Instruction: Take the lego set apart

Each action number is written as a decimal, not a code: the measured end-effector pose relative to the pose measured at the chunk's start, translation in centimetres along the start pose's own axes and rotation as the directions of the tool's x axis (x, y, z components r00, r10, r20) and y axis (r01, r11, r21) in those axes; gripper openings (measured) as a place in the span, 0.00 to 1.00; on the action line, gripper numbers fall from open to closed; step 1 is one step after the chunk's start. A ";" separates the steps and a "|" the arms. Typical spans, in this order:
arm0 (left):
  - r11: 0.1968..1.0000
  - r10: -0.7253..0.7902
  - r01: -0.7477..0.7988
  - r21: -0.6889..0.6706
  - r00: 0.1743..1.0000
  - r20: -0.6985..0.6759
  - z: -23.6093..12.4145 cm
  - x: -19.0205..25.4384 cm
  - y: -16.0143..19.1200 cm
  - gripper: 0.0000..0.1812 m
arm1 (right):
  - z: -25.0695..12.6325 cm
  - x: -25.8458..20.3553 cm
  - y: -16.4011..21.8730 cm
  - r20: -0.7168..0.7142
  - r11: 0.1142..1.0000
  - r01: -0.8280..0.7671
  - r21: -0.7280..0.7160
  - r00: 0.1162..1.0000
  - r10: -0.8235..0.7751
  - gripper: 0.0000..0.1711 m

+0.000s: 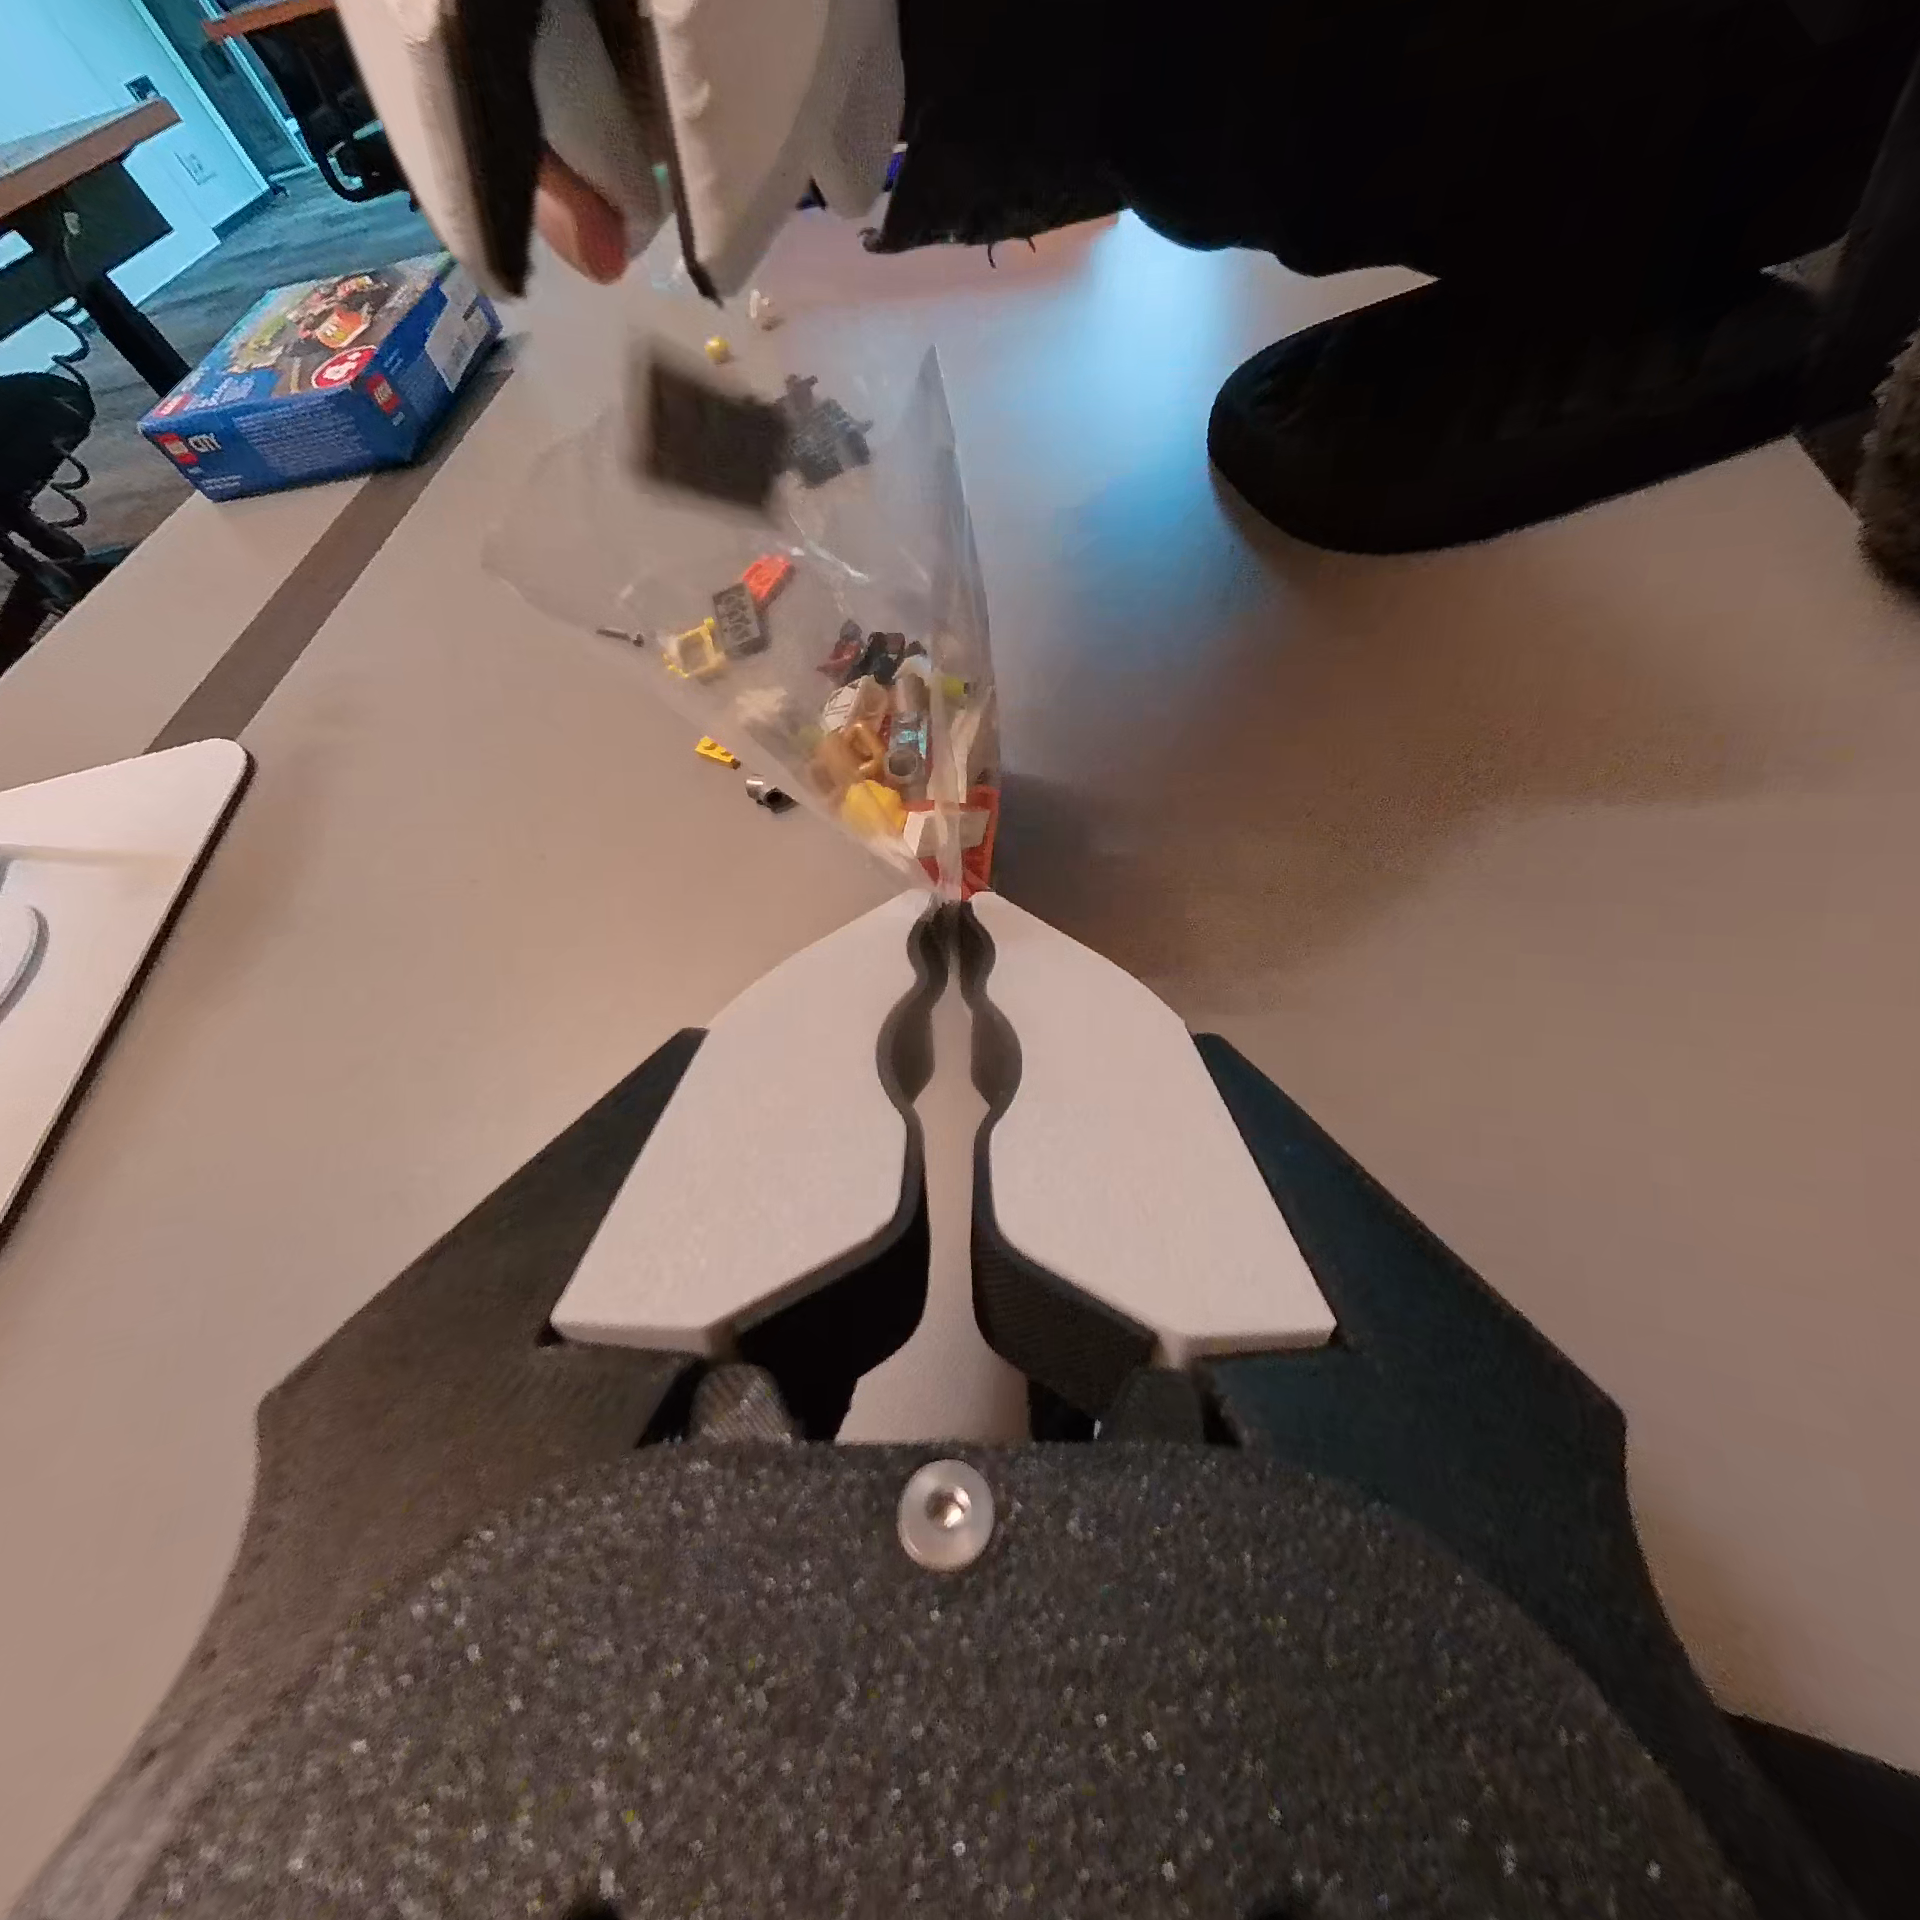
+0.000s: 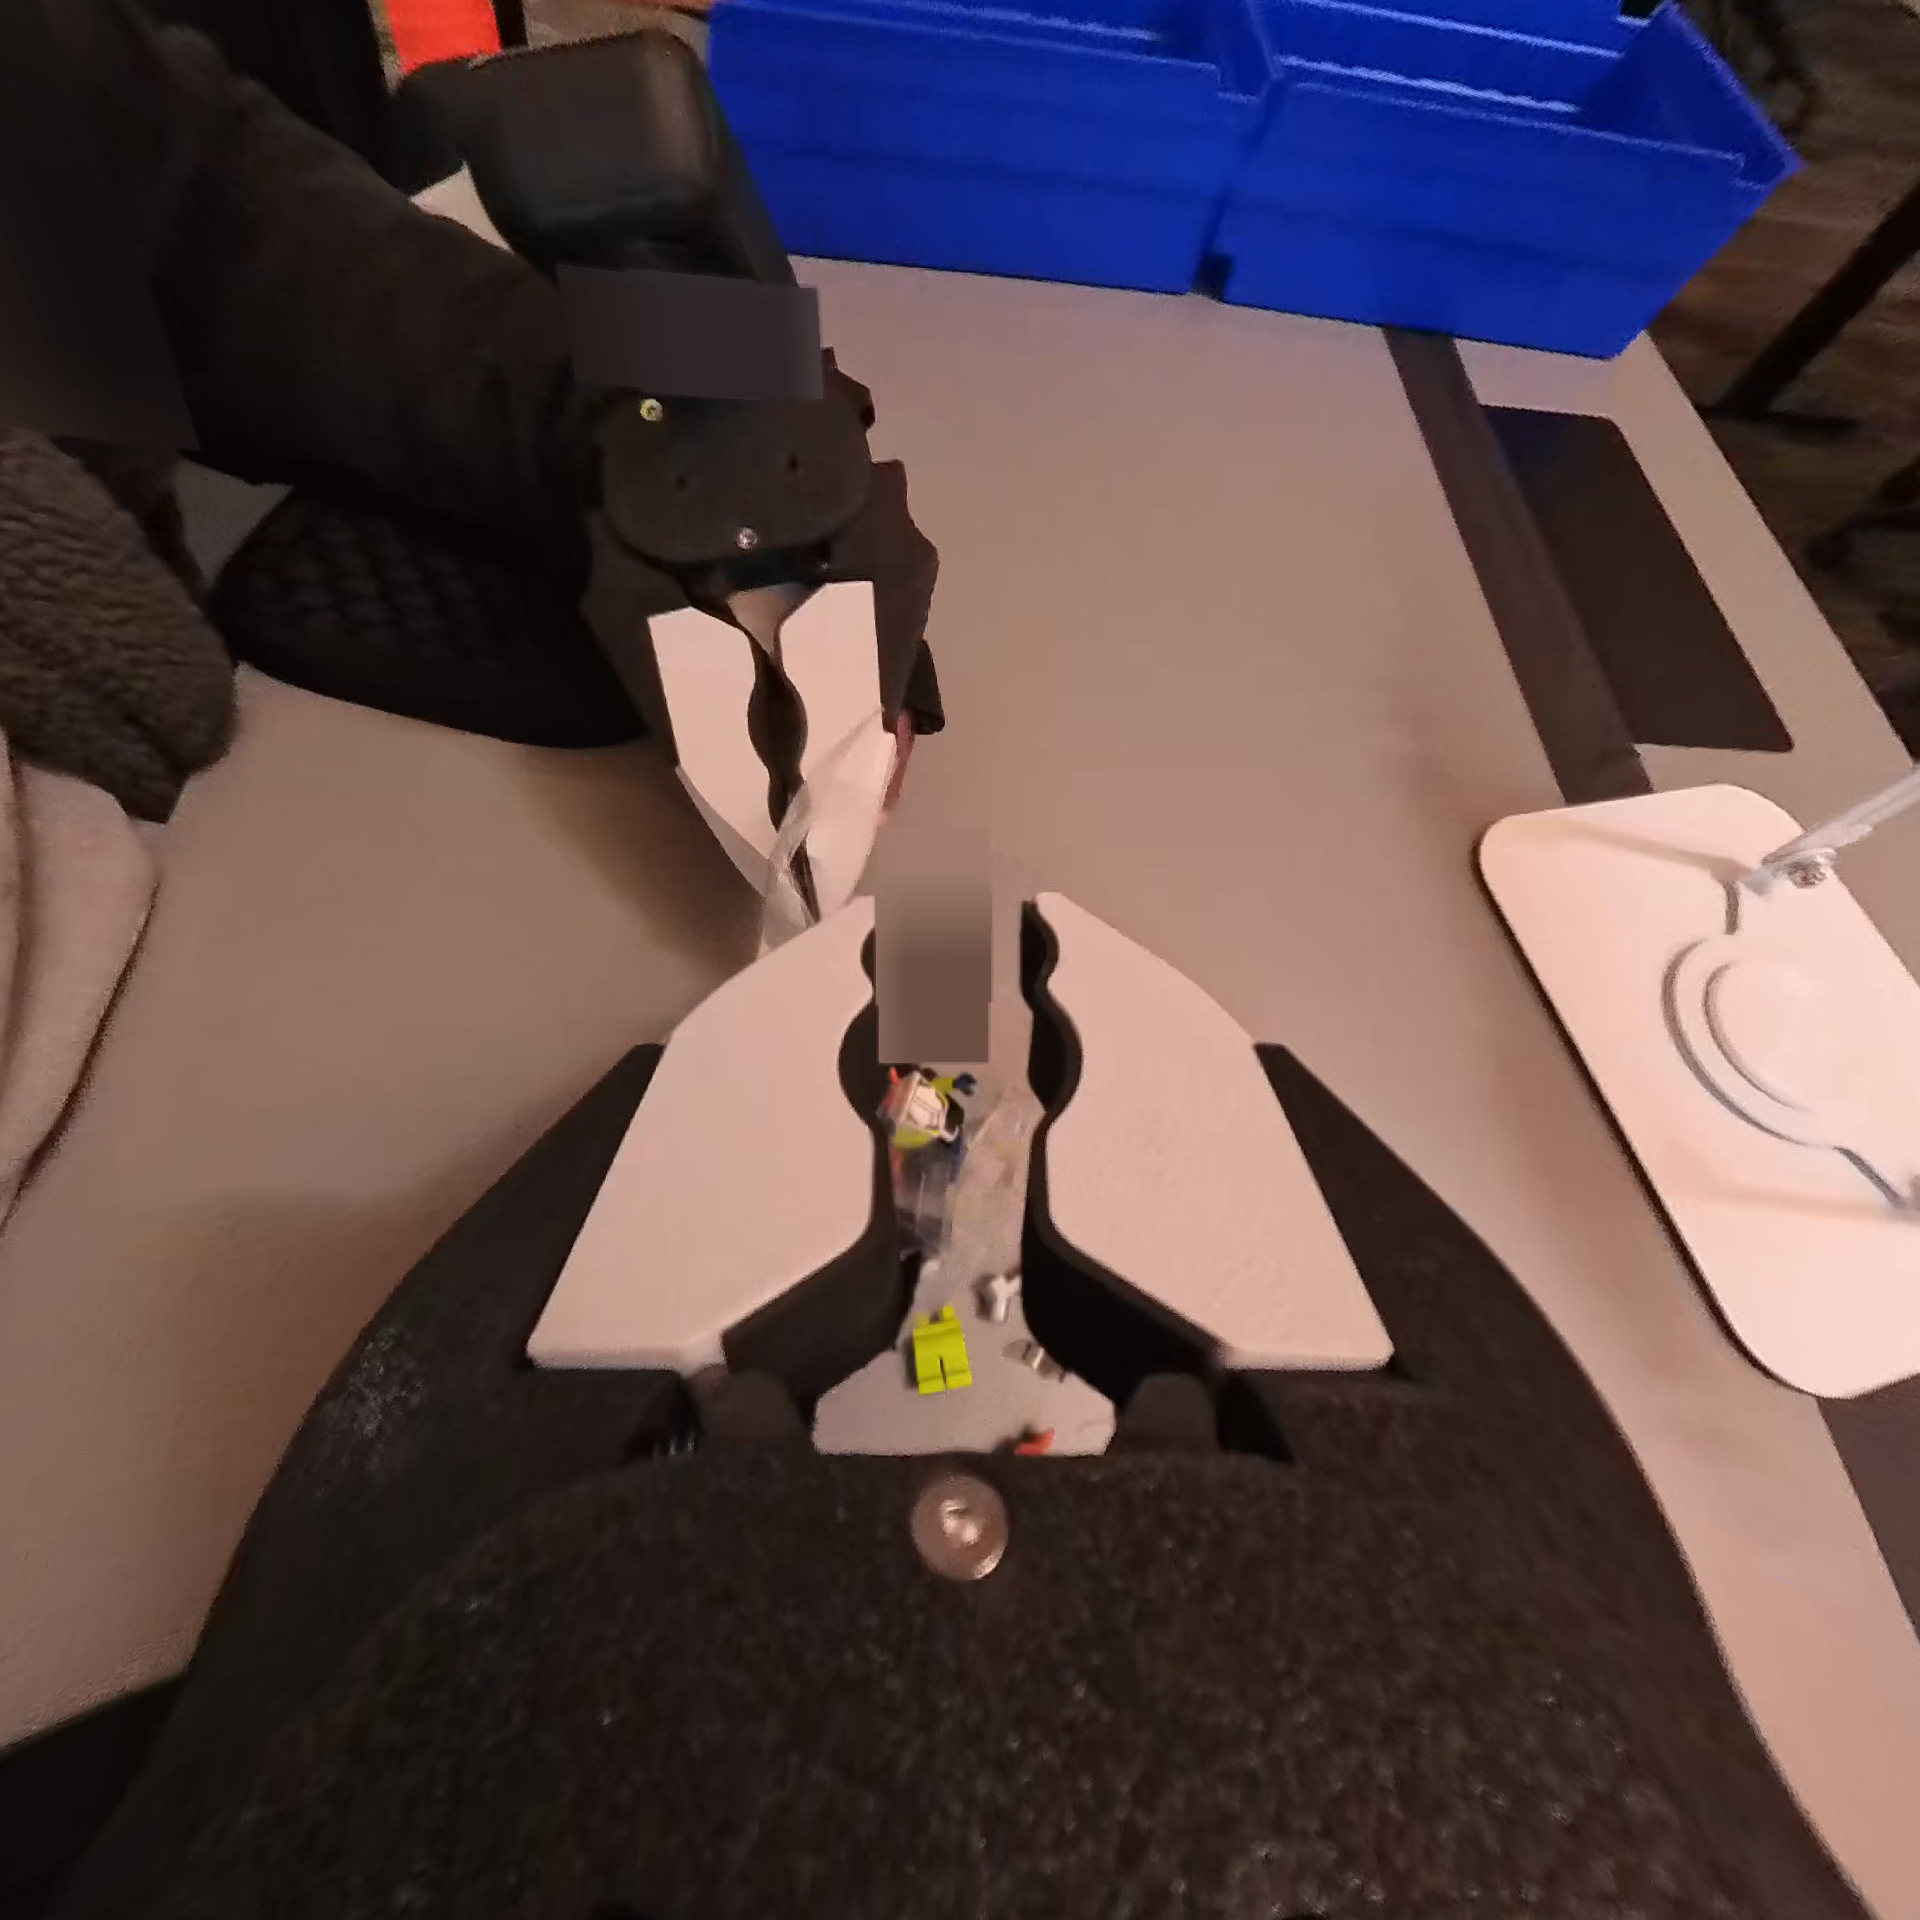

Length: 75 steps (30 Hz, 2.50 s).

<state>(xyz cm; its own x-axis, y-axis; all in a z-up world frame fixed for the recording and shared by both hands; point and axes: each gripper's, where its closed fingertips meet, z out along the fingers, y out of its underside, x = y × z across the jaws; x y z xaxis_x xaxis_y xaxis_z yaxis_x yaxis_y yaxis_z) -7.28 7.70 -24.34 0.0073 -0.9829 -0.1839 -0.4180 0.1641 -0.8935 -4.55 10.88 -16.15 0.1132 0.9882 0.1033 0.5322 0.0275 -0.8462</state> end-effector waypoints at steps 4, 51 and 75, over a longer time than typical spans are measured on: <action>1.000 0.012 -0.012 -0.004 1.000 0.005 0.1 0.0 0.1 0.01 | -1.5 3.1 -0.5 -0.111 0.995 -0.076 0.060 0.990 0.082 0.16; 1.000 0.007 -0.007 0.000 1.000 0.020 0.6 -0.3 0.2 0.01 | -2.6 9.3 7.0 -0.483 0.982 -0.168 -0.088 0.869 0.106 0.03; 0.997 -0.026 0.031 -0.072 0.997 0.068 2.4 -2.1 -0.6 0.01 | 2.6 8.2 14.8 -0.272 0.895 -0.323 -0.308 0.931 0.243 0.09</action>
<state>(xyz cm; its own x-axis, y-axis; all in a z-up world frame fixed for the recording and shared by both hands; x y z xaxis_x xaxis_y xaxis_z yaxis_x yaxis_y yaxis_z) -4.87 9.82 -24.36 0.0795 -0.9789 -0.1880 -0.4820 0.1274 -0.8669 2.06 19.82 -29.21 0.4626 0.8860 0.0325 0.6979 -0.3413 -0.6296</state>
